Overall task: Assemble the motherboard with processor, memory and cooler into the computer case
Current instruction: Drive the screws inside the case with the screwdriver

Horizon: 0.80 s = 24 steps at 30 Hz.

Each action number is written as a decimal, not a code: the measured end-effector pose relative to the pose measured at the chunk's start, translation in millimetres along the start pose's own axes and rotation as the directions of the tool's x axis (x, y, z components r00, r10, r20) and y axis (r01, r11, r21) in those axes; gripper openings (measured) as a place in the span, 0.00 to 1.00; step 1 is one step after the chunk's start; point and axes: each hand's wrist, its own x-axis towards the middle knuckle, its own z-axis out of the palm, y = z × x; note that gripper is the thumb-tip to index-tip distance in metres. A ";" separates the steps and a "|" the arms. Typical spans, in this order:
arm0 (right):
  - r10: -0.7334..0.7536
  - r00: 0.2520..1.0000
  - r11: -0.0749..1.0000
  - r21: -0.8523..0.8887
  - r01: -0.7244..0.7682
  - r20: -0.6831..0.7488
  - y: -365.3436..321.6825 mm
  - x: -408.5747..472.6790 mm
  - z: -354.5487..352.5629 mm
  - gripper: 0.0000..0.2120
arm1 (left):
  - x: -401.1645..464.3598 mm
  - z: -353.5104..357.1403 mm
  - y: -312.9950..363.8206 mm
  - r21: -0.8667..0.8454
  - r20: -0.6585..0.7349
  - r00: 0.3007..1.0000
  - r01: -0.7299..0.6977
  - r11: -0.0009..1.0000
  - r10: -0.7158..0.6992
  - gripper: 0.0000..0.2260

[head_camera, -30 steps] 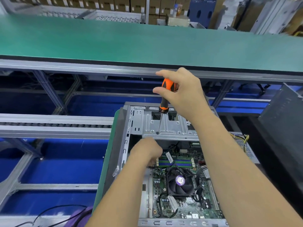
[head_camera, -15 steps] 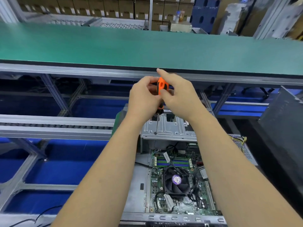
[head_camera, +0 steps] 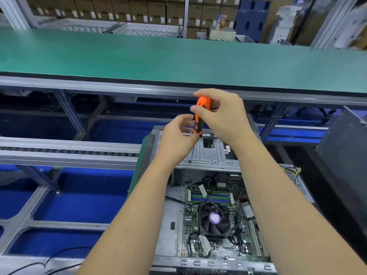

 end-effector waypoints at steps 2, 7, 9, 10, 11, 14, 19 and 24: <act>0.002 1.000 1.000 -0.012 -0.002 -0.016 -0.3 -1.6 1.7 0.16 | -7.5 8.0 -24.6 0.031 -0.113 0.987 0.115 0.993 -0.111 0.12; 0.015 1.000 0.993 0.120 -0.017 0.022 2.4 -5.8 1.3 0.16 | -18.2 26.5 -74.1 0.228 -0.015 0.978 0.206 0.952 -0.208 0.09; -0.005 1.000 0.995 0.096 0.005 -0.001 1.7 -6.0 2.7 0.16 | -15.2 30.2 -75.3 0.227 -0.015 0.986 0.166 0.960 -0.167 0.08; -0.019 1.000 0.997 0.076 0.019 -0.010 0.4 -6.2 3.9 0.16 | -13.2 31.5 -74.9 0.234 -0.017 0.989 0.148 0.961 -0.149 0.07; -0.032 0.999 0.998 0.055 0.032 -0.006 -0.5 -6.5 4.9 0.18 | -11.2 31.9 -75.1 0.248 -0.016 0.991 0.132 0.960 -0.132 0.07; -0.026 0.997 0.996 0.083 0.020 0.072 -0.9 -8.9 5.6 0.20 | -5.9 28.0 -78.6 0.303 0.029 0.996 0.068 0.951 -0.080 0.06; 0.000 1.000 0.996 0.093 -0.003 0.030 2.1 -8.4 5.0 0.18 | -4.4 21.7 -89.8 0.248 0.106 0.992 0.042 0.968 -0.070 0.05; -0.035 0.997 0.985 0.174 0.023 0.068 4.8 -8.0 8.4 0.21 | -5.6 22.5 -96.6 0.252 0.139 0.989 0.008 0.968 -0.045 0.06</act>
